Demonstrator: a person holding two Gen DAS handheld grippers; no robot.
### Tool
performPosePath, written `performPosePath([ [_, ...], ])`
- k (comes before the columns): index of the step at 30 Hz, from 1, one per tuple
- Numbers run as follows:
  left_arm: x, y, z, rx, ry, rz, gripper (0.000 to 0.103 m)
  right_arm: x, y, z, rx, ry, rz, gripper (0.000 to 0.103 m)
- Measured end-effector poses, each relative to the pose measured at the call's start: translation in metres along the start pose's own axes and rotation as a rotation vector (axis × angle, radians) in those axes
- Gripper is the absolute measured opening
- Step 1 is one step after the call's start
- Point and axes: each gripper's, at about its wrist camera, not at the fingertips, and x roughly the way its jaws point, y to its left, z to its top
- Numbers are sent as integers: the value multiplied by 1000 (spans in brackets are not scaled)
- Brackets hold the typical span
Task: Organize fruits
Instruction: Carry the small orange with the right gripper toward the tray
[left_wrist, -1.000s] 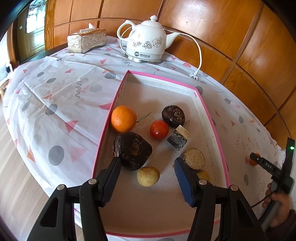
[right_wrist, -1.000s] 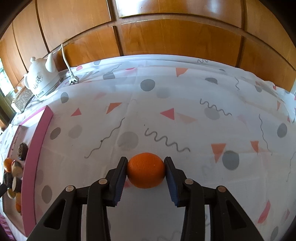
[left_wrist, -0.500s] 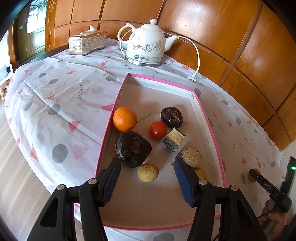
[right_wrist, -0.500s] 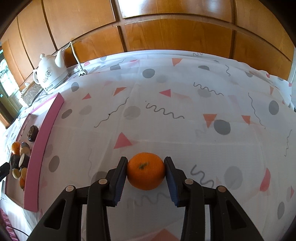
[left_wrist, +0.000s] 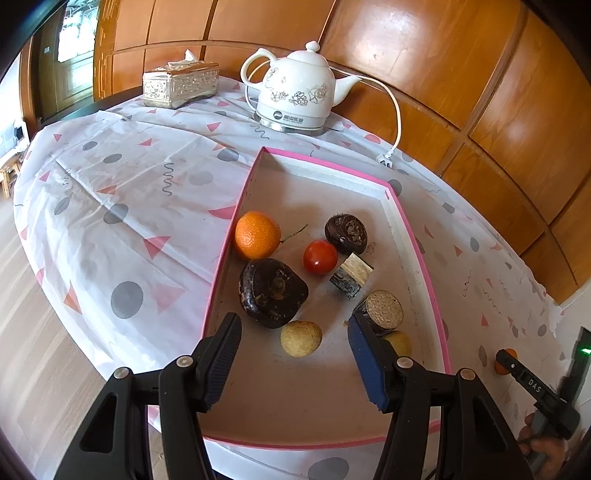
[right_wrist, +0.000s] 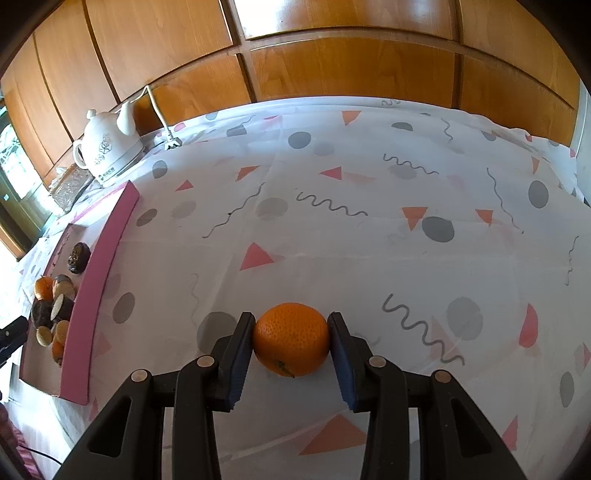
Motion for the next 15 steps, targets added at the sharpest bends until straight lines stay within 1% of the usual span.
performPosePath([
  [10,-1,3,0,-8,-2,1,61,-2,14,-3,-15,10,43,40],
  [15,-1,4,0,-13,-3,3,61,-9,20,-3,-15,4,83,40],
])
